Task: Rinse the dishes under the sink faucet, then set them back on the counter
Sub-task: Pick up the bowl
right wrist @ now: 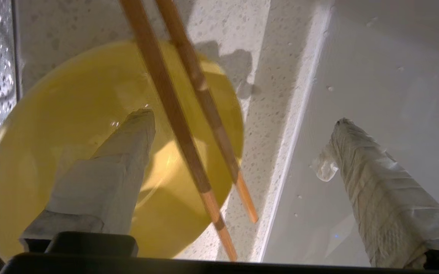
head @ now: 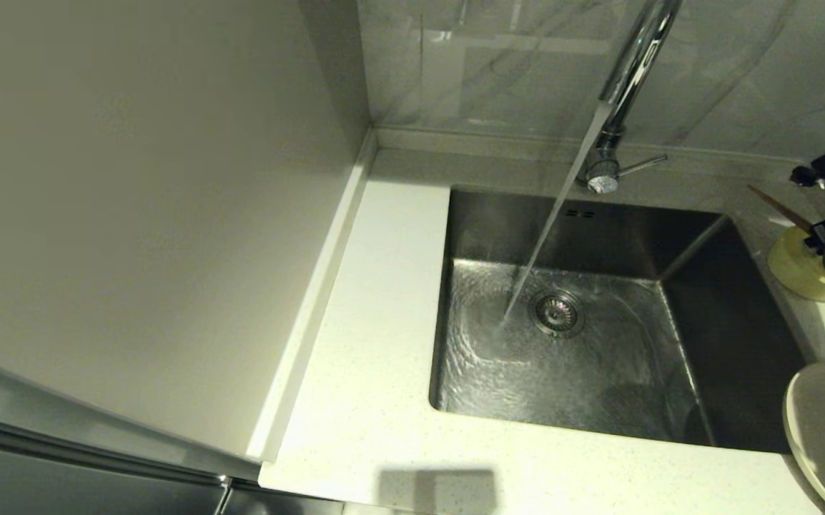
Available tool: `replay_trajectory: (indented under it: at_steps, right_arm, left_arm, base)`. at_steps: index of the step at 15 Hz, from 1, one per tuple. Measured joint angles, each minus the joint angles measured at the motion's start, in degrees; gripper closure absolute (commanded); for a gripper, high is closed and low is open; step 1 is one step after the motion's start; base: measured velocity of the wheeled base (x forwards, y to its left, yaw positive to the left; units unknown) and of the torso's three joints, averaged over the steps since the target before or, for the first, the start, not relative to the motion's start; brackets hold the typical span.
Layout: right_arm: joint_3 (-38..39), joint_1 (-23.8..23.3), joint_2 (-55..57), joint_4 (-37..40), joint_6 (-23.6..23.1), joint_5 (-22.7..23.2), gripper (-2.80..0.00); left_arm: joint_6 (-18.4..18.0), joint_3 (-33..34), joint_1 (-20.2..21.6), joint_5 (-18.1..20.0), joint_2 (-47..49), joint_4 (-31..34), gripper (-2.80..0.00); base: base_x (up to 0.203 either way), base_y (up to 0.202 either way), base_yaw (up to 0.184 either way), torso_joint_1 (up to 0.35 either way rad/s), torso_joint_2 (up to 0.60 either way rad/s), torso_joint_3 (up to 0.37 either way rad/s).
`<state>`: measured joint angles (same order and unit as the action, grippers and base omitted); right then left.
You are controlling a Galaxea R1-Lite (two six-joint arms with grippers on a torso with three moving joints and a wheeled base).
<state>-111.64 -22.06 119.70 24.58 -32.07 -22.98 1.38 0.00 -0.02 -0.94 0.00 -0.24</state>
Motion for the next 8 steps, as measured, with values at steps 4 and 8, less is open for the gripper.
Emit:
replay_trajectory:
  at_steps: [4, 8]
  right_arm:
    - [1.11, 0.01, -0.51, 0.06, 0.02, -0.02, 0.0]
    - [1.77, 0.01, -1.15, 0.09, 0.03, 0.11, 0.0]
  left_arm:
    - [-0.01, 0.0, 0.0, -0.03, 0.0, 0.0, 0.0]
    - [-0.01, 0.0, 0.02, 0.0, 0.0, 0.0, 0.0]
  base:
    - [0.0, 0.0, 0.0, 0.0, 0.0, 0.0]
    - [0.0, 0.0, 0.0, 0.0, 0.0, 0.0]
